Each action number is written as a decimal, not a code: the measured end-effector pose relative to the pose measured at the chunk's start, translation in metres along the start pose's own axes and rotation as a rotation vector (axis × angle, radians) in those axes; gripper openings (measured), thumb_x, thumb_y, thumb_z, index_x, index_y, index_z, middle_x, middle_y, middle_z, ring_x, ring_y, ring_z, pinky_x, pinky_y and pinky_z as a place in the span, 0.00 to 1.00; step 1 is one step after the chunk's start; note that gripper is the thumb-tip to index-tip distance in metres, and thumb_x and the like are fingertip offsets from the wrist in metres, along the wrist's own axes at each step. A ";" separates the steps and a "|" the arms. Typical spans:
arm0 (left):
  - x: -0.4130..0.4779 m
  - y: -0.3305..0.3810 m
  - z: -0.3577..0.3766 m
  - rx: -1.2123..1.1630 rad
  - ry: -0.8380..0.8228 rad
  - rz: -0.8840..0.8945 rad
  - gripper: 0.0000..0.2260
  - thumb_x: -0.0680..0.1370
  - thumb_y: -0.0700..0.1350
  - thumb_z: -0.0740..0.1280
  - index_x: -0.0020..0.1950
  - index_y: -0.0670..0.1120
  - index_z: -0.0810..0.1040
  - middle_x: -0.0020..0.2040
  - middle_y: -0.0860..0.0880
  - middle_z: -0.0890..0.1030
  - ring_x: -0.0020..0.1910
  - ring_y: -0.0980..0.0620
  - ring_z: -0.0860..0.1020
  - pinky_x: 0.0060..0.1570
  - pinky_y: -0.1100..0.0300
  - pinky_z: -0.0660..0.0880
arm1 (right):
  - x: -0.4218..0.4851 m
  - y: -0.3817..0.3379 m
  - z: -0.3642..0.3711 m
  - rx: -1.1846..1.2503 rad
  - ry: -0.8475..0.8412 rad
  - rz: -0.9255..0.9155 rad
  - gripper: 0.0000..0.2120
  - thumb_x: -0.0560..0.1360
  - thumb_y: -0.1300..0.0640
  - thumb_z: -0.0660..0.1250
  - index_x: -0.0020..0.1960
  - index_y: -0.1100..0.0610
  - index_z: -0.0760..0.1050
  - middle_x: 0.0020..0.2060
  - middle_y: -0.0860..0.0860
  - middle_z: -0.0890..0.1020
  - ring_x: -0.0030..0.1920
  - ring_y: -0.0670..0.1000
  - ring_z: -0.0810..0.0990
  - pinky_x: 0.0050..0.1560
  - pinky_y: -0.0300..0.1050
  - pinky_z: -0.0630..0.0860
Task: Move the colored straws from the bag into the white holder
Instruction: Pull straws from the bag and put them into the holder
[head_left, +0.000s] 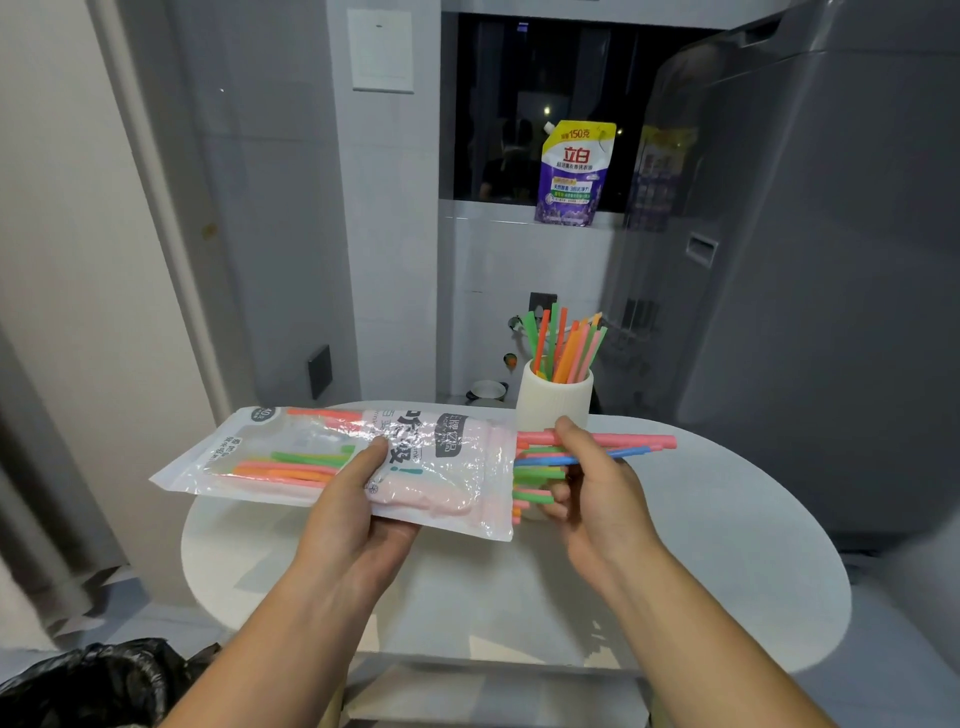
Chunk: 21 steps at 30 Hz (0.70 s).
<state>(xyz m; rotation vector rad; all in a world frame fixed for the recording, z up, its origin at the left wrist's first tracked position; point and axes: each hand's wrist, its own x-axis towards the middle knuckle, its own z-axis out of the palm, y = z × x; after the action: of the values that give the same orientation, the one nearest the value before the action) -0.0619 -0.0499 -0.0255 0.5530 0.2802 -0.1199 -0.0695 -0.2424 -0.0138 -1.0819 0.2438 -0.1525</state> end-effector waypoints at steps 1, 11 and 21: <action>0.000 -0.001 0.000 -0.003 -0.001 -0.002 0.08 0.80 0.38 0.69 0.58 0.40 0.82 0.52 0.42 0.89 0.47 0.44 0.88 0.42 0.39 0.85 | -0.001 0.002 0.002 -0.022 -0.005 -0.009 0.10 0.75 0.54 0.73 0.46 0.61 0.80 0.31 0.57 0.78 0.30 0.54 0.72 0.26 0.40 0.69; 0.002 0.003 -0.002 -0.027 0.000 -0.025 0.08 0.80 0.38 0.69 0.58 0.40 0.83 0.52 0.41 0.89 0.47 0.43 0.88 0.36 0.39 0.85 | 0.009 -0.008 -0.002 -0.291 0.011 -0.139 0.13 0.77 0.50 0.71 0.44 0.61 0.79 0.31 0.57 0.77 0.29 0.52 0.74 0.29 0.42 0.73; 0.007 0.008 0.001 -0.104 0.015 -0.028 0.08 0.81 0.38 0.68 0.57 0.40 0.83 0.52 0.42 0.89 0.45 0.44 0.89 0.30 0.44 0.83 | 0.015 -0.073 -0.007 -0.460 -0.045 -0.415 0.11 0.79 0.58 0.68 0.41 0.63 0.75 0.22 0.52 0.67 0.21 0.49 0.63 0.22 0.41 0.62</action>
<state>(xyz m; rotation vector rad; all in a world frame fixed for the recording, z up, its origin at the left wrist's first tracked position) -0.0532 -0.0443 -0.0228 0.4472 0.3067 -0.1279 -0.0577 -0.2861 0.0461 -1.5848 0.0067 -0.4596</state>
